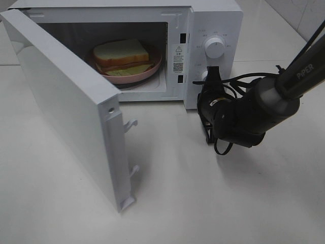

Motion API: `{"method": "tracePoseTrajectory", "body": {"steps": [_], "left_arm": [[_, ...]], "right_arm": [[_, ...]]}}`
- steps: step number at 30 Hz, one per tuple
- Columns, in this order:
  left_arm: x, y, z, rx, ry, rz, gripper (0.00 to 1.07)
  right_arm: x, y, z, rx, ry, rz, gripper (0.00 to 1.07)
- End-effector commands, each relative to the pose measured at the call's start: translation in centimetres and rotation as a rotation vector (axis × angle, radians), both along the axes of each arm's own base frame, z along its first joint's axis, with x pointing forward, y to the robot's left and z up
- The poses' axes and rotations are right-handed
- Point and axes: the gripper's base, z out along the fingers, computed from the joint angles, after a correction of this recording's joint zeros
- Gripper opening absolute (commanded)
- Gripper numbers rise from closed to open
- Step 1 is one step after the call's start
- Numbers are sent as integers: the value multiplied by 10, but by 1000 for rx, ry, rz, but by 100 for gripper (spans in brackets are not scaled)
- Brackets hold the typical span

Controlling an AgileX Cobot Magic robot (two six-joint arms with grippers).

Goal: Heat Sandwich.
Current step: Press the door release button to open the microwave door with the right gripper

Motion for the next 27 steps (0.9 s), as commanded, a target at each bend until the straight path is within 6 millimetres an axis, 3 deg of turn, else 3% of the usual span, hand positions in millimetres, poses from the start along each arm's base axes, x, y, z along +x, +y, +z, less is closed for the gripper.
{"method": "tracePoseTrajectory", "body": {"steps": [1,16,27], "left_arm": [[-3,-1,0,-8,-28,-3,98],[-3,-1,0,-8,-28,-3,98],[-3,-1,0,-8,-28,-3,98]], "right_arm": [[34,-6,49,-19,-360,-32,0],[33,-4,44,-14,-303,-9,0],[13,1,34,11,-117,58,0]]}}
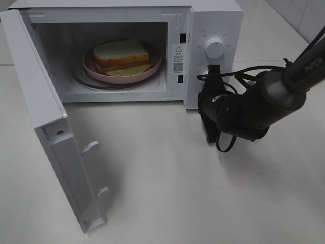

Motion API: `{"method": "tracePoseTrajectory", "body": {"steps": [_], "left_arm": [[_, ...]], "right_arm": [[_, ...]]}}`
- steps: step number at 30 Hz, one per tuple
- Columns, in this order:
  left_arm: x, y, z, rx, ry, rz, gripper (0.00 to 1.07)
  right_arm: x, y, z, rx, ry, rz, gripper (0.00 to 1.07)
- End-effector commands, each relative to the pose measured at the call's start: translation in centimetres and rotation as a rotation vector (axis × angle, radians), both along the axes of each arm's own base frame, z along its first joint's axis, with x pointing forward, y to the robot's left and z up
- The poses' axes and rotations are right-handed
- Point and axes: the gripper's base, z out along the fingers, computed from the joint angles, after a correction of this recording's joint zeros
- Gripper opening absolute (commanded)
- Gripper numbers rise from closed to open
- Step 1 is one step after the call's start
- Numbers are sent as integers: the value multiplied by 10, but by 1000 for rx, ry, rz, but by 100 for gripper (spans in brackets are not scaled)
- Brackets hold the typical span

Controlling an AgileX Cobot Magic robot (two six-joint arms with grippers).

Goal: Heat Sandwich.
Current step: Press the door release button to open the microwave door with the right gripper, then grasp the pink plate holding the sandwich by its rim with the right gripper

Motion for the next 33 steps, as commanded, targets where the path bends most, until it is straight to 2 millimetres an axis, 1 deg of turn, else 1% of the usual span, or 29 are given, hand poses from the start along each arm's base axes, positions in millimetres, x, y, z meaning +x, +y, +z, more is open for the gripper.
{"method": "tracePoseTrajectory", "body": {"steps": [1,2,4,6,7,10,11,12,13,15,16,19,20,21,23,24,25,28,29,31,32,33], "left_arm": [[-3,-1,0,-8,-28,-3,98],[-3,-1,0,-8,-28,-3,98],[-3,-1,0,-8,-28,-3,98],[-3,-1,0,-8,-28,-3,98],[-3,-1,0,-8,-28,-3,98],[-3,-1,0,-8,-28,-3,98],[-3,-1,0,-8,-28,-3,98],[-3,-1,0,-8,-28,-3,98],[-3,-1,0,-8,-28,-3,98],[-3,-1,0,-8,-28,-3,98],[-3,-1,0,-8,-28,-3,98],[-3,-1,0,-8,-28,-3,98],[-3,-1,0,-8,-28,-3,98],[-3,-1,0,-8,-28,-3,98],[-3,-1,0,-8,-28,-3,98],[-3,-1,0,-8,-28,-3,98],[-3,-1,0,-8,-28,-3,98],[-3,-1,0,-8,-28,-3,98],[-3,-1,0,-8,-28,-3,98],[-3,-1,0,-8,-28,-3,98],[-3,-1,0,-8,-28,-3,98],[-3,-1,0,-8,-28,-3,98]], "right_arm": [[13,1,28,-12,-177,34,0],[6,4,23,-18,-135,53,0],[0,5,18,-21,-97,67,0],[-3,5,17,-23,-87,69,0],[-11,7,15,-21,-58,75,0],[-21,5,18,-28,-36,88,0],[-21,5,18,-28,-36,88,0],[-29,4,20,-39,-19,105,0],[-33,2,20,-51,-11,111,0],[-42,-2,26,-70,9,133,0],[-42,-2,26,-70,9,133,0],[-54,-8,32,-97,30,163,0],[-54,-8,32,-97,30,163,0],[-63,-11,38,-121,34,198,0],[-70,-13,43,-155,42,248,0],[-78,-15,48,-179,56,298,0],[-78,-15,48,-179,56,298,0],[-91,-18,59,-226,63,387,0],[-91,-18,59,-226,63,387,0],[-96,-18,64,-272,63,450,0],[-101,-17,69,-323,74,522,0],[-101,-17,69,-323,74,522,0]]}}
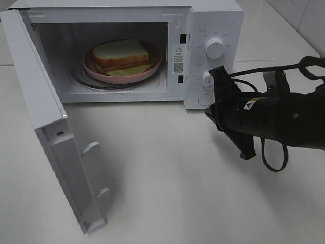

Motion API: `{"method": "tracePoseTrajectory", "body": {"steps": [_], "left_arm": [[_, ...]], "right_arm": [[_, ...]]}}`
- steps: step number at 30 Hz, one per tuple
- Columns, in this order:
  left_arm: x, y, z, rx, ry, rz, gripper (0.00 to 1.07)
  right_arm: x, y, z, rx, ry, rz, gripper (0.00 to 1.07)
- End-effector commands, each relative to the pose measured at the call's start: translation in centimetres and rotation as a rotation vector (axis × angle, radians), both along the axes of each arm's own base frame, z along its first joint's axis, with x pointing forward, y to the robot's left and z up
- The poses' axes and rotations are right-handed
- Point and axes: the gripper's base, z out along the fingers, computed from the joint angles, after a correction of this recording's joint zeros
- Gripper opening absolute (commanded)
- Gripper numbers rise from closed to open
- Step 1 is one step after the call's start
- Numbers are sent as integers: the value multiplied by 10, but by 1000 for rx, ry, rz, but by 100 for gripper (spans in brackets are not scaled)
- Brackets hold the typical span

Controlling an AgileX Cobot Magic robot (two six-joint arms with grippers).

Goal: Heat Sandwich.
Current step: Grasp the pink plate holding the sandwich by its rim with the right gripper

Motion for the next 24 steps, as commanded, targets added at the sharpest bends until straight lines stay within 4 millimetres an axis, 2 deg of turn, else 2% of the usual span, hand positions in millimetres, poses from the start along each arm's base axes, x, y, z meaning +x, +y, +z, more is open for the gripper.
{"method": "tracePoseTrajectory", "body": {"steps": [1,3,11,12,13,17,19,20,24], "left_arm": [[-3,-1,0,-8,-28,-3,98],[-3,-1,0,-8,-28,-3,98],[-3,-1,0,-8,-28,-3,98],[-3,-1,0,-8,-28,-3,98],[-3,-1,0,-8,-28,-3,98],[-3,-1,0,-8,-28,-3,98],[-3,-1,0,-8,-28,-3,98],[-3,-1,0,-8,-28,-3,98],[-3,-1,0,-8,-28,-3,98]], "right_arm": [[-9,2,11,-116,-3,165,0],[-16,1,19,-194,-7,266,0],[-33,-1,30,-373,24,523,0],[-36,0,35,-410,36,598,0],[-36,0,35,-410,36,598,0],[-40,6,43,-504,79,816,1],[-40,7,45,-521,84,856,1],[-40,9,51,-562,96,949,2],[-41,11,58,-634,104,1087,2]]}}
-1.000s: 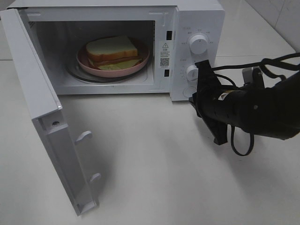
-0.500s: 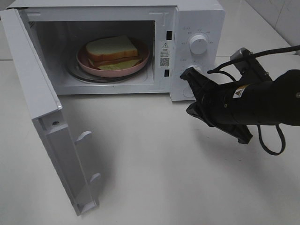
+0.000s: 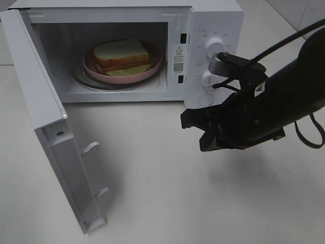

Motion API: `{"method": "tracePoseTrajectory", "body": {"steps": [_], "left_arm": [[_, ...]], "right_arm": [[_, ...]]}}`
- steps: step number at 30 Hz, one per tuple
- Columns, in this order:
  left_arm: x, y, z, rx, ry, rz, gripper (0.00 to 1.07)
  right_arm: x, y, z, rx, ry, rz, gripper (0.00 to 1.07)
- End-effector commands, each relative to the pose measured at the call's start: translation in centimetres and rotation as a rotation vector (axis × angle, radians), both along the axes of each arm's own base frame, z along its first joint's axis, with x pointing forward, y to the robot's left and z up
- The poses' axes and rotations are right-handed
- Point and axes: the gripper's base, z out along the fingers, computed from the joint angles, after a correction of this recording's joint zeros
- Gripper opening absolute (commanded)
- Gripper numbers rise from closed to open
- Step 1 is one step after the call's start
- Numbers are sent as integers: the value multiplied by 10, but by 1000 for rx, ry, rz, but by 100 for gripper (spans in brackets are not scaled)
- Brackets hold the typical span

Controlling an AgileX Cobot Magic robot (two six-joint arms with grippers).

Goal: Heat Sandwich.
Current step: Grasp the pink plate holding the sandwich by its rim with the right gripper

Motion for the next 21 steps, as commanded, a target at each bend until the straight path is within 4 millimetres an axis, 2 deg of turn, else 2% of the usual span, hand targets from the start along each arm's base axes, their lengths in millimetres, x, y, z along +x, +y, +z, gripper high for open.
{"method": "tracePoseTrajectory", "body": {"steps": [1,14,16,18,21], "left_arm": [[-3,-1,0,-8,-28,-3,98],[-3,-1,0,-8,-28,-3,98],[-3,-1,0,-8,-28,-3,98],[-3,-1,0,-8,-28,-3,98],[-3,-1,0,-8,-28,-3,98]], "right_arm": [[-4,-1,12,-128,22,242,3],[0,-5,39,-346,1,649,5],[2,-5,45,-393,-14,762,5],[2,-6,46,-412,-23,798,5],[5,-9,49,-488,-75,975,5]]}}
